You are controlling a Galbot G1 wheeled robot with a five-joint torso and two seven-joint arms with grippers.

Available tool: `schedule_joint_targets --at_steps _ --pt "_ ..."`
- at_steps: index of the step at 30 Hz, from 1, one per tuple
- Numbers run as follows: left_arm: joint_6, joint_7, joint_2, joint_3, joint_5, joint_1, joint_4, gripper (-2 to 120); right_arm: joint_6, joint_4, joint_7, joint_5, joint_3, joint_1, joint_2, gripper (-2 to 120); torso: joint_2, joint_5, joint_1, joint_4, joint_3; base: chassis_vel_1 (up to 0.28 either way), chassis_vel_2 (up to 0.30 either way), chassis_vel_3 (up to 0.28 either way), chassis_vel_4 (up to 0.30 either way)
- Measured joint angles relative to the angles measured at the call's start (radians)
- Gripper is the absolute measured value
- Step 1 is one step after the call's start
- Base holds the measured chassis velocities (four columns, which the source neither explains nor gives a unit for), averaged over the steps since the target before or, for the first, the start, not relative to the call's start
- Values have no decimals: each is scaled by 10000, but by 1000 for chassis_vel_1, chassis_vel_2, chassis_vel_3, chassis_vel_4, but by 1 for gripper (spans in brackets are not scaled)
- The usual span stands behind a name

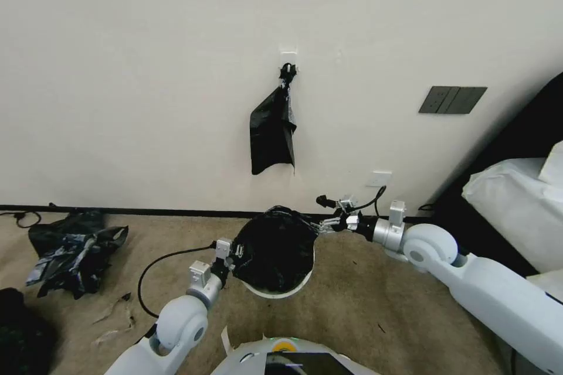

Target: Place a trash bag onto the trash bin.

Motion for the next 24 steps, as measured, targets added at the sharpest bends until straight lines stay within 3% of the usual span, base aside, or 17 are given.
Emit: schedule_joint_targets --at_steps 6,7,9,13,20,24 --pt "18 -250 -215 12 -241 -52 6 1 -2 892 728 143 265 -484 154 100 0 1 0 0 0 0 0 0 0" --pt "31 -458 -335 10 -531 -69 5 1 -407 1301 1640 484 525 -806 322 100 0 -2 1 3 0 0 0 0 0" --pt "53 -620 -424 -15 -837 -81 -6 1 -905 1651 2465 812 946 -1359 527 100 0 -1 0 3 0 0 0 0 0" --pt "94 -898 -546 -94 -1352 -119 -41 1 -1391 2242 3346 1131 1986 -3112 1029 100 0 0 0 -2 -1 0 0 0 0" --pt "172 -1069 -608 -98 -1751 -191 -37 1 -1423 2542 3772 1071 2484 -4564 2036 99 0 3 0 0 -1 0 0 0 0" --pt "213 -1070 -611 -76 -1764 -188 -101 1 -1331 2502 3780 1024 2355 -4576 2318 86 0 0 0 1 -1 0 0 0 0"
